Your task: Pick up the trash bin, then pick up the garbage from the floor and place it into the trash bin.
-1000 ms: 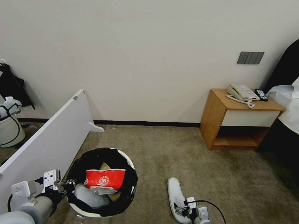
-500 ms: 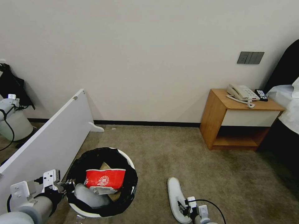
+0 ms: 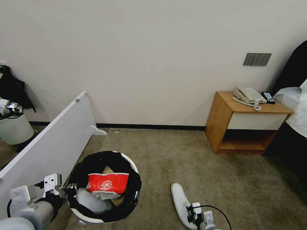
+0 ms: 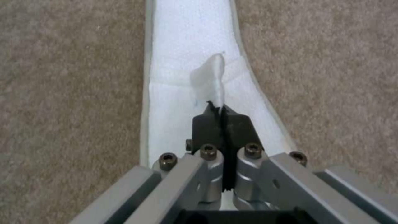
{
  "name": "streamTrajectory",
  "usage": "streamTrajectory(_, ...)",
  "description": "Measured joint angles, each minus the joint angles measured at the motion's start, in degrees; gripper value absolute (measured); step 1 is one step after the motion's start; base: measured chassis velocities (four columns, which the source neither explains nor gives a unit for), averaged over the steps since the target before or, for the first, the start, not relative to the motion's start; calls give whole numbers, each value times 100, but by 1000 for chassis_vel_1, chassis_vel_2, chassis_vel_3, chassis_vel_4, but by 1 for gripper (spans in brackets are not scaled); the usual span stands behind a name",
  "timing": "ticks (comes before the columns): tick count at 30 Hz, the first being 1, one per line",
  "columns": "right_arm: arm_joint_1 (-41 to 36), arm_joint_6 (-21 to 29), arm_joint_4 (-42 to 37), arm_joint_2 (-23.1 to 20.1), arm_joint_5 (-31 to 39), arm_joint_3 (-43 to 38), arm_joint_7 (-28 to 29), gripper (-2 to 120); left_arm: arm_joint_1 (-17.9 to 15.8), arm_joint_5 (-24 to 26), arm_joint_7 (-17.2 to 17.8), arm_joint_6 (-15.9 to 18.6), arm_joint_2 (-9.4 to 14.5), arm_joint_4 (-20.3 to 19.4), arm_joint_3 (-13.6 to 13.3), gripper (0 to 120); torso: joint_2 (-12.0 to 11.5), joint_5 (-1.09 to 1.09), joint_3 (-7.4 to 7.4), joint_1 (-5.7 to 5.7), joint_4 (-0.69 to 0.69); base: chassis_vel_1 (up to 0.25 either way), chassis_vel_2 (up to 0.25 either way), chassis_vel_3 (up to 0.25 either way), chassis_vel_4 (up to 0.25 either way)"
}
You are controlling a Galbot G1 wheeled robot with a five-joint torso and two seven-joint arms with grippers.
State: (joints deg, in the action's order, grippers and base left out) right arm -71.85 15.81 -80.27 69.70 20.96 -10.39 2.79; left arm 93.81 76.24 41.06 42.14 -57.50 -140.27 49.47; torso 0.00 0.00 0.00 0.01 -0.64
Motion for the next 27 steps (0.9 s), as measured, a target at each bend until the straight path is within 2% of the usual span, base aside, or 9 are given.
streamTrajectory(8,48,-19,33,-14,72,16,-26,0,-24,0,0,0,-4,11,-16,1,0,0,0,0,0,0,0,0,0)
streamTrajectory(15,44,-230,-114,-110,105,-128,-109,0,-36,1,-1,0,6,41,-29,1,0,1,0,0,0,0,0,0,0)
streamTrajectory(18,-5,-862,-530,-188,-65,-513,-364,0,-46,1,-1,0,16,73,-47,1,0,0,0,0,0,0,0,0,0)
streamTrajectory(21,-21,-1052,-804,-248,91,-631,-489,0,-42,2,1,0,34,82,-51,1,0,1,0,0,0,0,0,0,0)
streamTrajectory(24,30,-1351,-1588,-491,636,-881,-788,0,-47,48,21,0,82,96,-79,1,0,0,0,0,0,0,0,0,0)
streamTrajectory(27,104,-1472,-1879,-632,837,-902,-918,0,-49,69,30,0,92,106,-103,1,0,0,0,0,-1,0,0,0,0)
